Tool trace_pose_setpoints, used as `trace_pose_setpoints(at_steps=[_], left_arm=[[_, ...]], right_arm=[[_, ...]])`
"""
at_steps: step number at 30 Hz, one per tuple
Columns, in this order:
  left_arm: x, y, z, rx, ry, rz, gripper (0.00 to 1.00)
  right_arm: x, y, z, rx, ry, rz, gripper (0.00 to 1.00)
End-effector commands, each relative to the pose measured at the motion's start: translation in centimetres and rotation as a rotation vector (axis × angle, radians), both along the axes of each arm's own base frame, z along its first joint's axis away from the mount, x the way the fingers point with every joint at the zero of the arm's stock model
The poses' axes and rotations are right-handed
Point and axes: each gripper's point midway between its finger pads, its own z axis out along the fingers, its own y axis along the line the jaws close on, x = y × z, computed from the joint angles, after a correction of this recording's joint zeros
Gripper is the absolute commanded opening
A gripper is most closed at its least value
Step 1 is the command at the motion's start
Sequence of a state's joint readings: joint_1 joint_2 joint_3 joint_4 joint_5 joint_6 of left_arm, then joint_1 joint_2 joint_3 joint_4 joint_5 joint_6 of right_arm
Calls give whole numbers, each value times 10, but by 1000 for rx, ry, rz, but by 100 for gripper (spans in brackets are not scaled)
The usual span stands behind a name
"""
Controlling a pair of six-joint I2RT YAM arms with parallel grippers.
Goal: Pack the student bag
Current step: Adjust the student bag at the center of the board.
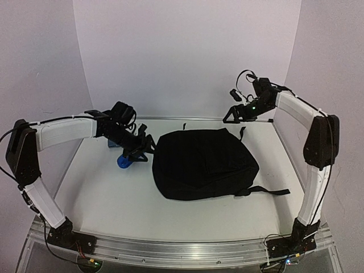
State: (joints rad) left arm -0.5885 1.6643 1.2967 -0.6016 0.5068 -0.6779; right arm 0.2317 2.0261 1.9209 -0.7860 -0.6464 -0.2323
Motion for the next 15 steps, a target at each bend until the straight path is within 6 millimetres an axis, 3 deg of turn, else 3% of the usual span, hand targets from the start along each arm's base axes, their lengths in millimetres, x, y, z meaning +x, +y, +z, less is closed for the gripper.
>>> trace_pose_setpoints(at_steps=[1, 4, 7, 10, 15], left_arm=[[-46, -31, -9, -57, 51, -40, 65], [-54, -46, -20, -87, 84, -48, 60], [-43, -57, -32, -82, 85, -53, 47], [-21, -65, -44, -22, 81, -64, 29], [31, -78, -43, -11, 38, -81, 18]], right_arm=[[16, 0, -55, -57, 115, -22, 96], [-2, 4, -75, -36, 201, 21, 93], [-28, 2, -88, -30, 265, 54, 88], [-57, -3, -89, -33, 300, 76, 84], [-119, -6, -85, 20, 381, 115, 82]])
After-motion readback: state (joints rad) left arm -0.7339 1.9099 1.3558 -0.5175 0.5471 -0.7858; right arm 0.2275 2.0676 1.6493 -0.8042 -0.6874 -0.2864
